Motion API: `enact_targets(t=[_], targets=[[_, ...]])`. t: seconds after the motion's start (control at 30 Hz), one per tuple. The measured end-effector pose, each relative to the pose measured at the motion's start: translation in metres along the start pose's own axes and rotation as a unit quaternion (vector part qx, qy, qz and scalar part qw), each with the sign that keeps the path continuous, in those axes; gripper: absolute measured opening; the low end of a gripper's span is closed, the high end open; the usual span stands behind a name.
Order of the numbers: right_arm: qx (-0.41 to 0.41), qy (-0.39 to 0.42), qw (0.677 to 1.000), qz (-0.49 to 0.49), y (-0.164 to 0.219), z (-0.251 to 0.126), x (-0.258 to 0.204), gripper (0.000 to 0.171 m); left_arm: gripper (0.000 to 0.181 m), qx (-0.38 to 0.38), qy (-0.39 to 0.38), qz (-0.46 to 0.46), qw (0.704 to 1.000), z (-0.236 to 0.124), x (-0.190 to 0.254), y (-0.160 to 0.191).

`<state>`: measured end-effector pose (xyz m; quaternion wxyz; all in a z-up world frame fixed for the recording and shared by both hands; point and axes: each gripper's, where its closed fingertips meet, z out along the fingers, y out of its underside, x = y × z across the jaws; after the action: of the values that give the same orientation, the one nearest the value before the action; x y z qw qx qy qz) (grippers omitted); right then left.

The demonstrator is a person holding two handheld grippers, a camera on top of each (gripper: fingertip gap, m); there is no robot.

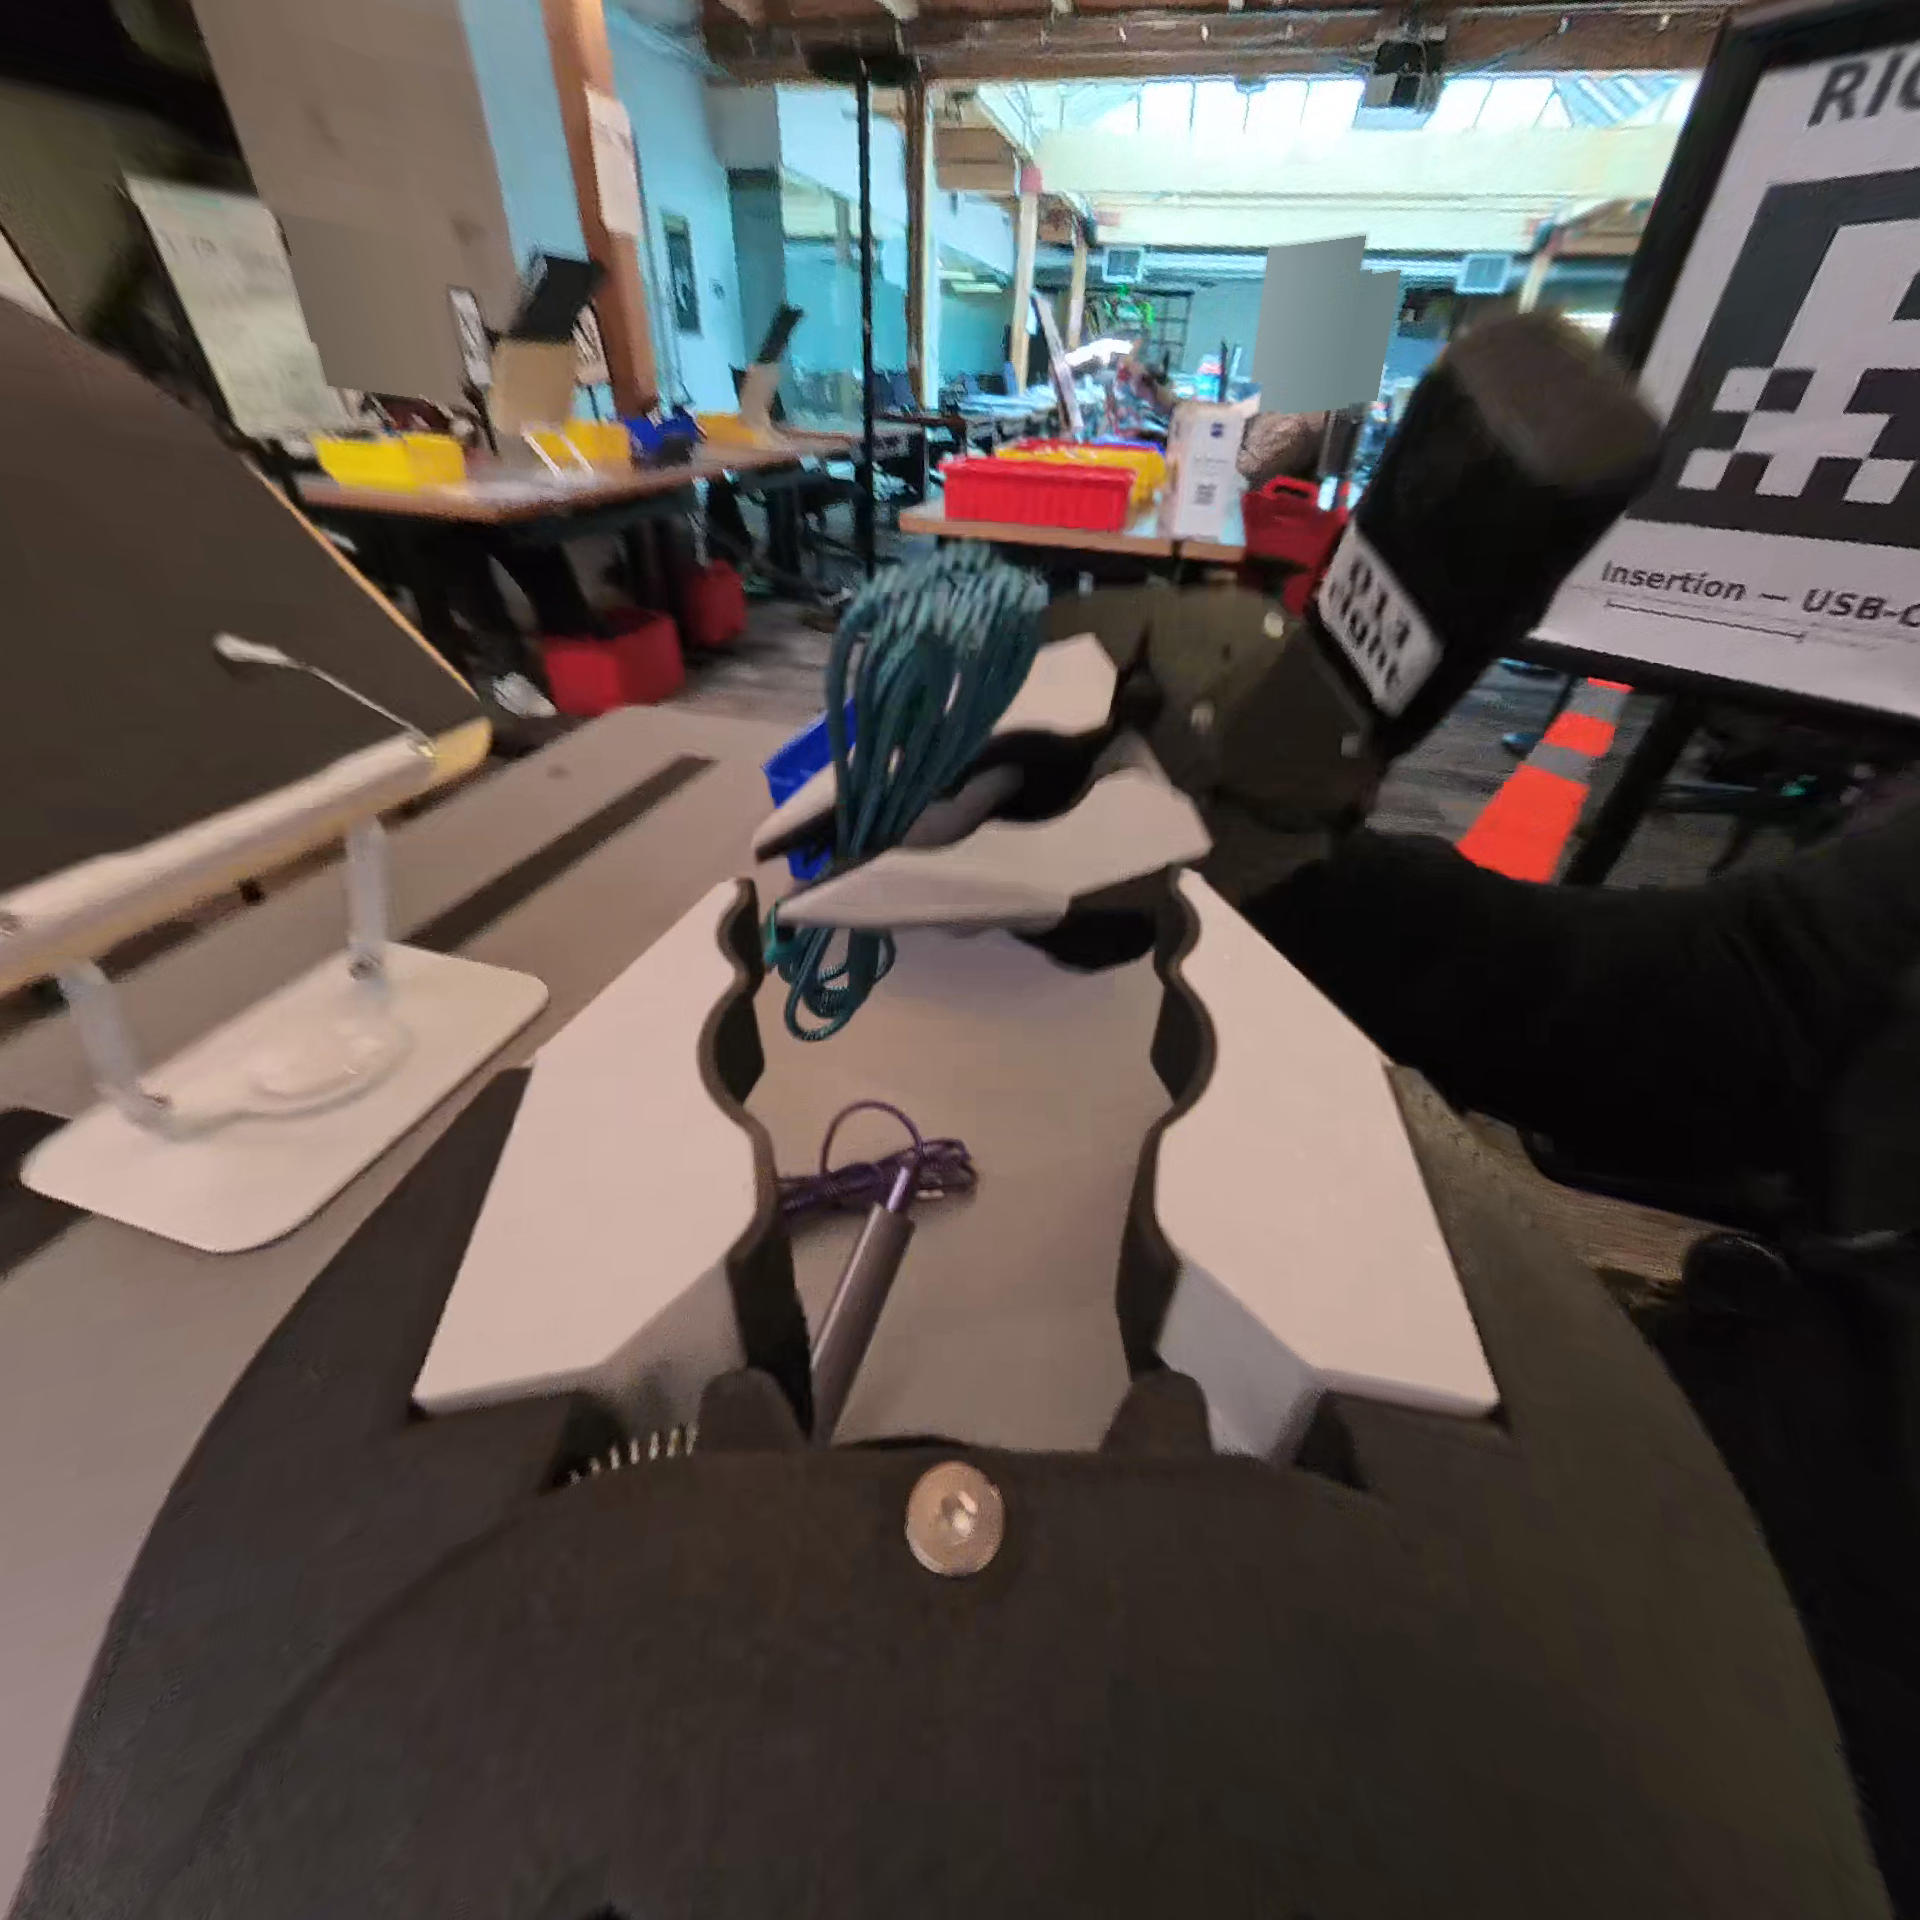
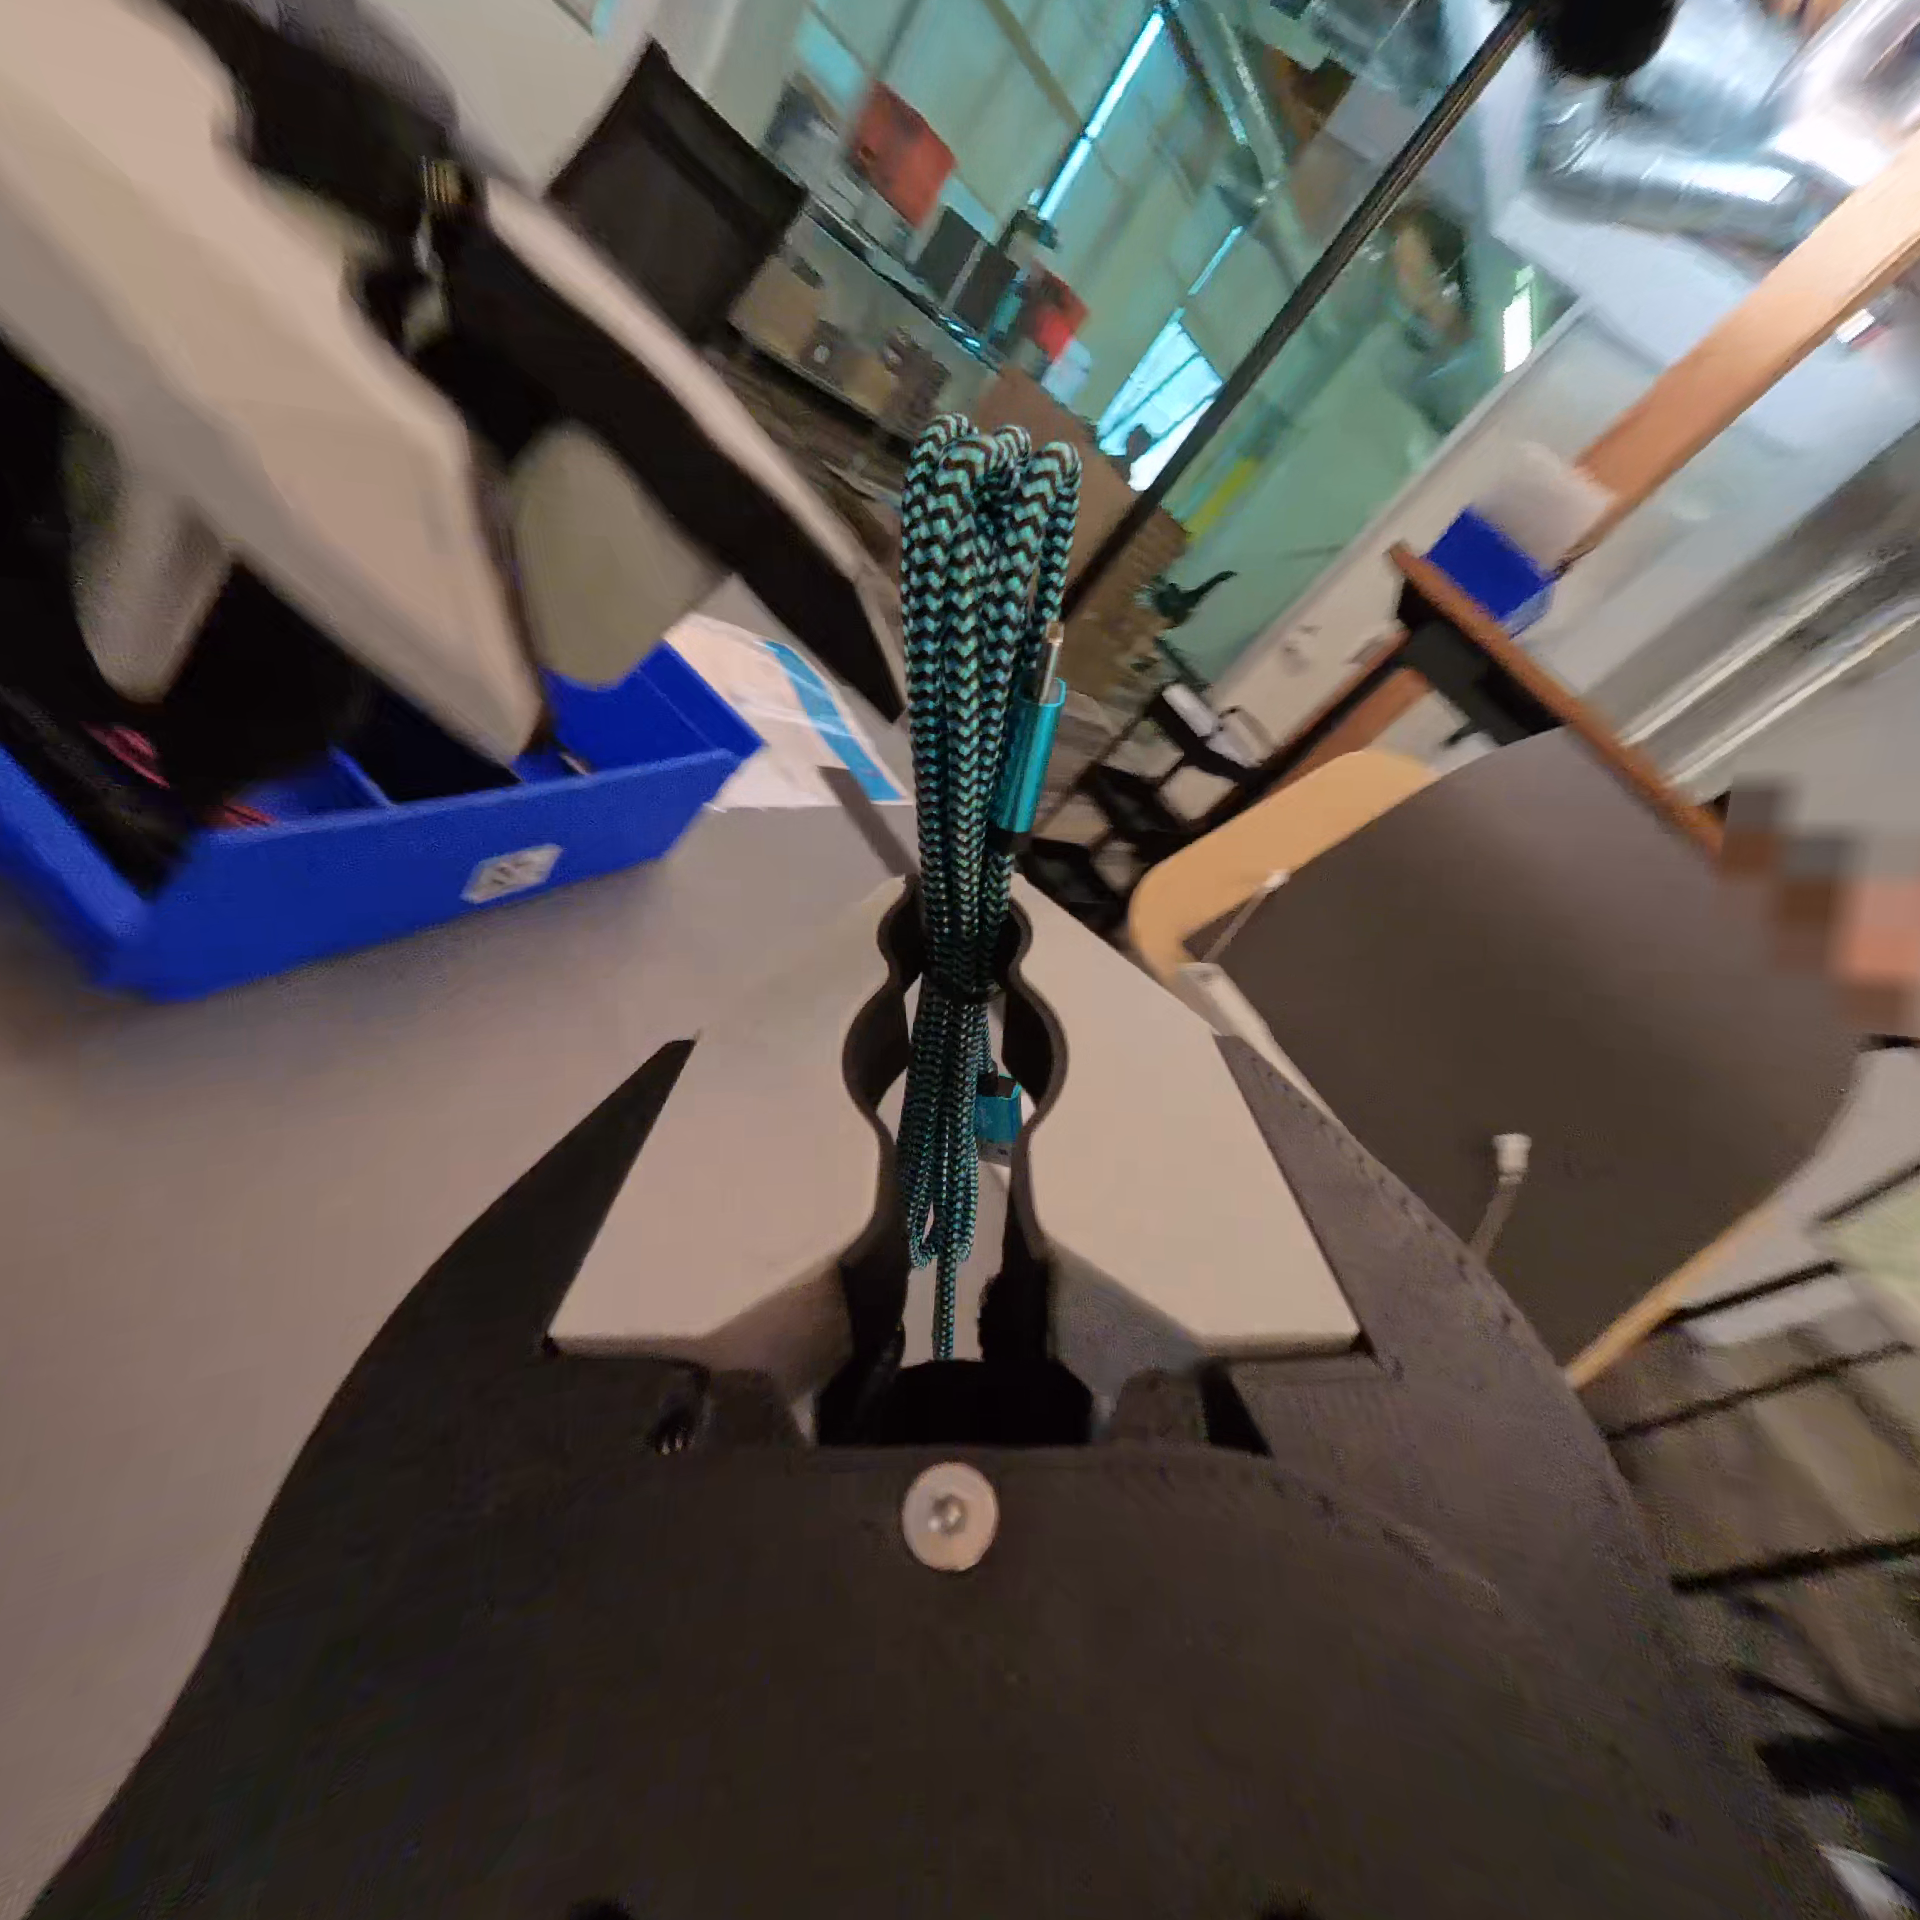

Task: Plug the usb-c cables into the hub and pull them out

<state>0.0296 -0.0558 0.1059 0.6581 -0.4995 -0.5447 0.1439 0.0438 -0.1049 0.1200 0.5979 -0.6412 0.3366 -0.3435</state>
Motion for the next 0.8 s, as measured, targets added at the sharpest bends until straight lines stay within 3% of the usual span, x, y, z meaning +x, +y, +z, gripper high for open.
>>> enact_targets(t=[0.1,0.23,0.37,0.63,0.73,0.8], targets=[[-0.022,0.068,0.992,-0.106,0.005,0.003,0.005,0.007,0.072,0.011,-0.021,-0.025,0.999,-0.003,0.000,-0.015],[-0.035,0.124,0.970,-0.208,0.004,0.005,0.005,0.008,0.065,0.038,0.000,-0.125,0.991,-0.005,-0.003,-0.022],[-0.035,0.146,0.962,-0.228,0.002,0.004,0.006,0.008,0.033,0.045,0.022,-0.210,0.976,-0.008,-0.007,-0.019],[-0.033,0.166,0.961,-0.220,0.000,0.002,0.012,0.006,0.037,-0.016,0.049,-0.213,0.976,0.001,0.005,-0.002],[-0.033,0.166,0.958,-0.232,0.000,0.002,0.013,0.006,0.030,0.007,0.042,-0.207,0.977,0.001,0.002,-0.007],[-0.029,0.167,0.955,-0.242,-0.001,0.001,0.012,0.006,0.037,0.008,0.041,-0.210,0.977,-0.001,0.000,-0.009]])
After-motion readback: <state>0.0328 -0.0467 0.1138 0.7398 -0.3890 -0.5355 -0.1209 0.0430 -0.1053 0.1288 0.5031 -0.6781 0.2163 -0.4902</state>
